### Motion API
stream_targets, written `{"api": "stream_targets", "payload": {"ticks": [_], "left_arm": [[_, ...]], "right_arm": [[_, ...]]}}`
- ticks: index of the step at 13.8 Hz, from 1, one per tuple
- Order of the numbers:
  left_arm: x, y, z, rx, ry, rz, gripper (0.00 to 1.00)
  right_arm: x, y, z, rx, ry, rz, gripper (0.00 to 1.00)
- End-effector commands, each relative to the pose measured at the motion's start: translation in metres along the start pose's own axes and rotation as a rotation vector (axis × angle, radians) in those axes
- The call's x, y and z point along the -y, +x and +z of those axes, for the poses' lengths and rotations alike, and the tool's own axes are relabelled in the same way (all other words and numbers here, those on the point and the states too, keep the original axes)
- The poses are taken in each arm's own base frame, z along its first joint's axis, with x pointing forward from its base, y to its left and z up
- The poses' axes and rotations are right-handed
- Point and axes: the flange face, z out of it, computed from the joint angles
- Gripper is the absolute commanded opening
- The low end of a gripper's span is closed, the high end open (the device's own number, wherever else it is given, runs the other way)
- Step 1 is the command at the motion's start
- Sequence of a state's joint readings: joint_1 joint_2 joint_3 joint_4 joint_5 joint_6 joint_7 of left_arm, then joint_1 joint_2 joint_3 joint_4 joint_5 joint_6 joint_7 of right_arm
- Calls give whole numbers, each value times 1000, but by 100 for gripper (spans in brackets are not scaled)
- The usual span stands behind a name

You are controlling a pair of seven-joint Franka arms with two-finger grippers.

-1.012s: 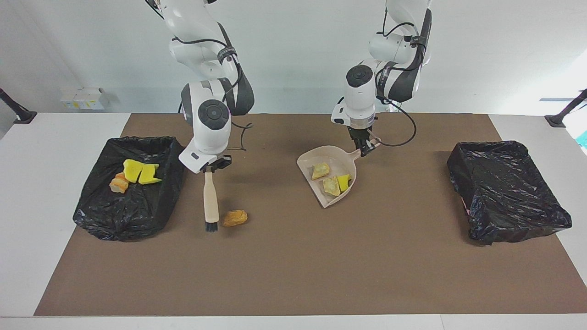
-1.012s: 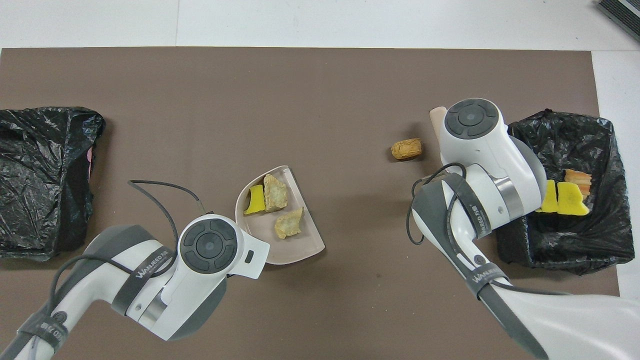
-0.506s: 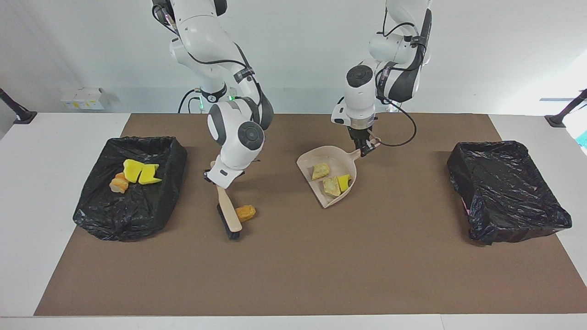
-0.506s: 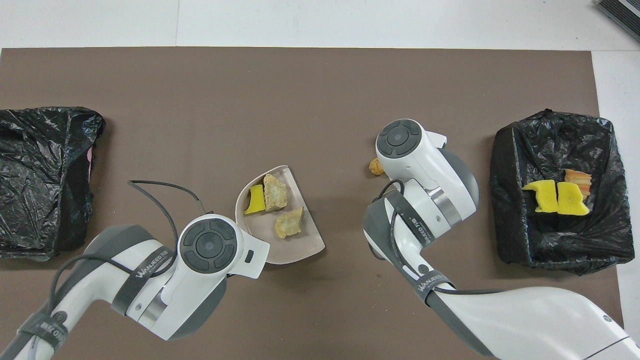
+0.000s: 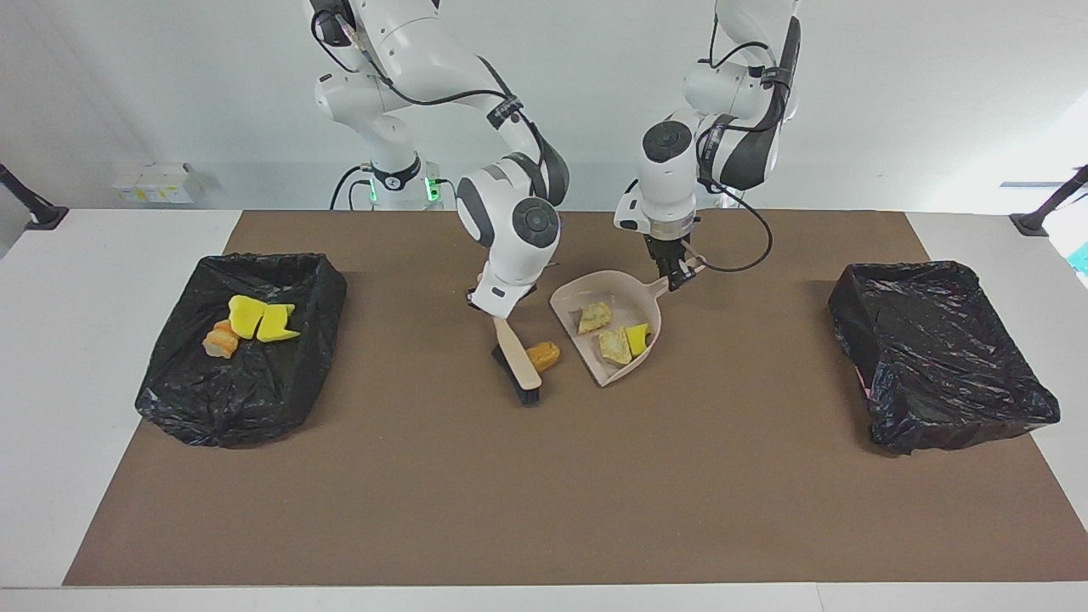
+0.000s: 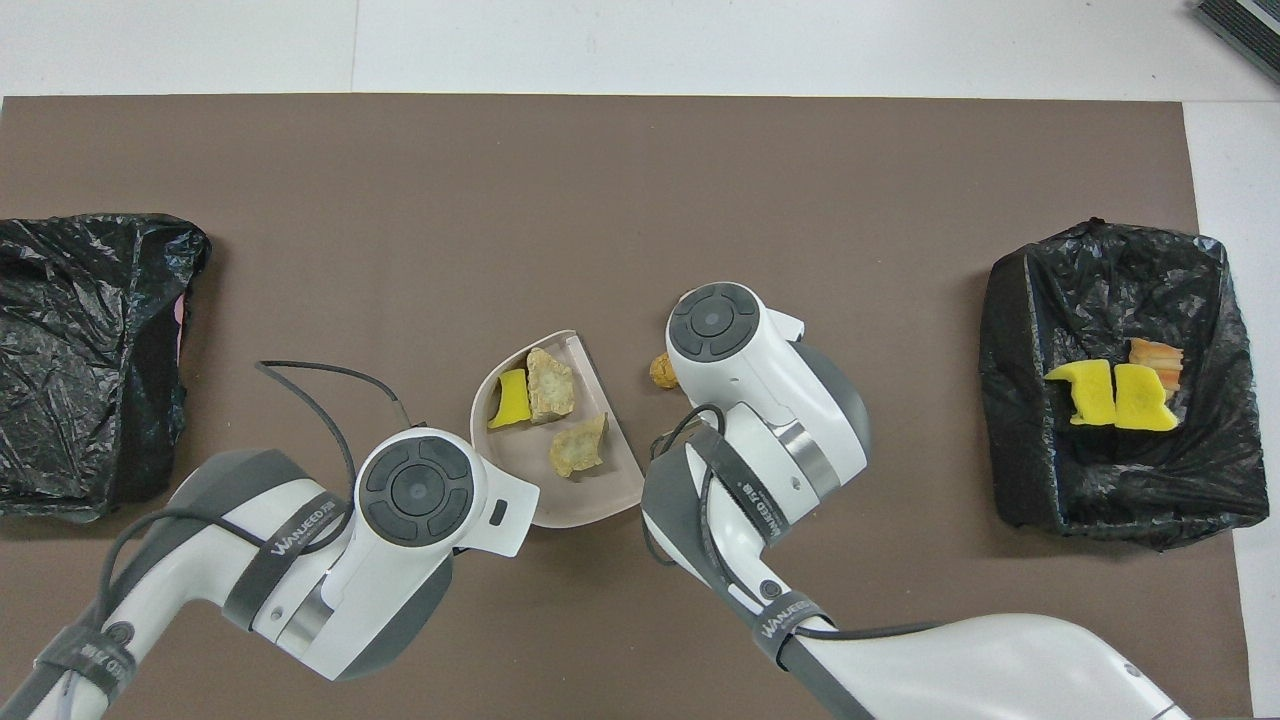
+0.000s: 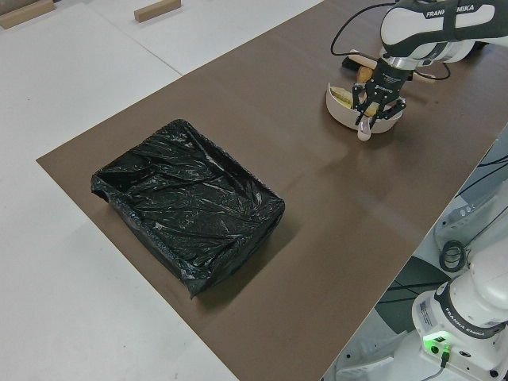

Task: Sweep and dump trash in bin
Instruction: 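Reach the brush to the far crumb and sweep it toward the dustpan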

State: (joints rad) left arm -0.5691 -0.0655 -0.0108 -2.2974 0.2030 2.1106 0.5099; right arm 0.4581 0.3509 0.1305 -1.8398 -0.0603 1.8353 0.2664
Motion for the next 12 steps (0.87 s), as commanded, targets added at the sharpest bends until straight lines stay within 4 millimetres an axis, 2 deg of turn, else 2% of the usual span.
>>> {"api": "stream_targets", "payload": {"ticks": [1, 3, 5, 8, 12], "left_arm": [[1, -3, 3, -20, 0, -24, 0], [1, -3, 3, -20, 0, -24, 0], [1, -3, 3, -20, 1, -20, 0], [9, -7, 4, -20, -2, -12, 0], [21, -6, 2, -20, 0, 198, 0]], "right_arm": [[38, -28, 4, 11, 92, -43, 0], [52, -32, -1, 34, 192, -25, 0], [58, -32, -6, 30, 203, -22, 0], [52, -36, -10, 49, 199, -12, 0], [37, -48, -28, 69, 174, 11, 0]]}}
